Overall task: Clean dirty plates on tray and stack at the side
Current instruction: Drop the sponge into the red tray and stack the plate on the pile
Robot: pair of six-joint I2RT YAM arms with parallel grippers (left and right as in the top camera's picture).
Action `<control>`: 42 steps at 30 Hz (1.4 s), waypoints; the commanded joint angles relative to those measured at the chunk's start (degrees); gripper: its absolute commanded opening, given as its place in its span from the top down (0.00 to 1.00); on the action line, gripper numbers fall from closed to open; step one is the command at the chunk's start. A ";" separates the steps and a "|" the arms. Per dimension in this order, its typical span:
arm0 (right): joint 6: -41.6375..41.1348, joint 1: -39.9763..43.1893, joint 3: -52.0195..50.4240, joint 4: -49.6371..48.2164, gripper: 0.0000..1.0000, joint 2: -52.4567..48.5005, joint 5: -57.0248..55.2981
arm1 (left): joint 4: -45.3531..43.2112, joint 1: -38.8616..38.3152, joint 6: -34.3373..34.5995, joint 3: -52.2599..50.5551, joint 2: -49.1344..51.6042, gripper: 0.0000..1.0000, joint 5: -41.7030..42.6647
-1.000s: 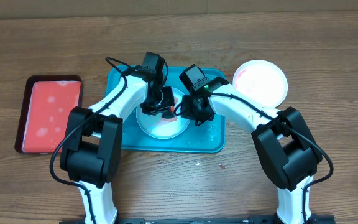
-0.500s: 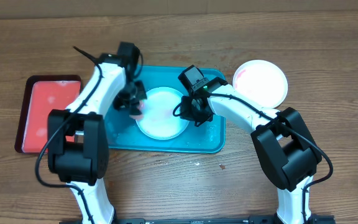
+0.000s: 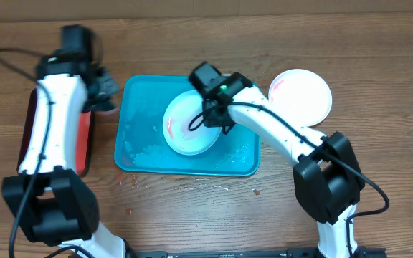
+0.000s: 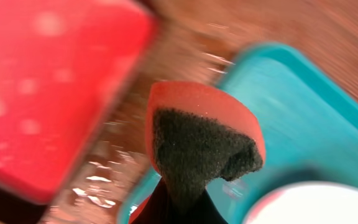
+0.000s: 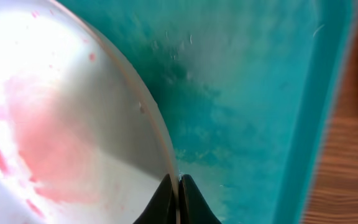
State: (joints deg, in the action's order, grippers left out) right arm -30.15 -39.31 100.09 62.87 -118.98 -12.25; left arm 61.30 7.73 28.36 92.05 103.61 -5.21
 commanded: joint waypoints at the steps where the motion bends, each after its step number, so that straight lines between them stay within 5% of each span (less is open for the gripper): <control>1: 0.63 -3.19 6.64 2.73 0.96 2.73 -13.20 | -0.46 6.69 -0.02 -2.51 3.17 0.96 -0.94; 15: 0.66 -11.23 12.92 11.30 0.96 2.73 -33.24 | -2.47 20.70 0.17 -3.08 14.93 0.94 0.85; 19: 0.63 -11.47 12.92 12.44 0.96 2.73 -33.38 | -3.15 21.31 0.15 -3.08 15.72 0.51 3.10; 21: 0.66 -11.47 12.92 12.48 0.96 2.73 -33.42 | -3.21 21.29 0.11 -3.08 15.85 0.39 3.91; 28: 6.14 -12.09 12.92 12.46 0.96 2.73 -40.26 | 0.57 21.29 -2.36 1.49 15.23 0.50 8.09; 31: 10.64 -13.14 12.92 12.24 0.96 2.73 -47.95 | 5.81 21.29 -5.53 7.67 14.62 0.94 8.28; 33: 13.00 -14.08 12.92 11.74 0.96 2.73 -55.28 | 9.97 21.22 -5.49 12.31 14.43 0.95 9.22; 36: 18.34 -15.61 12.92 9.90 0.96 2.73 -65.61 | 13.97 21.16 -5.44 17.16 14.43 0.82 11.52; 39: 27.34 -17.53 12.92 5.18 0.96 2.73 -76.54 | 14.56 21.14 -5.44 18.25 14.43 0.00 12.79; 42: 34.27 -18.64 12.92 0.28 0.96 2.73 -77.70 | 14.56 21.14 -5.42 17.94 14.45 0.00 12.79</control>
State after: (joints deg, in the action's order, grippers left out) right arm -6.26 -56.69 111.46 65.84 -118.45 -79.85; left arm 75.55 28.93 23.77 109.47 118.85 5.80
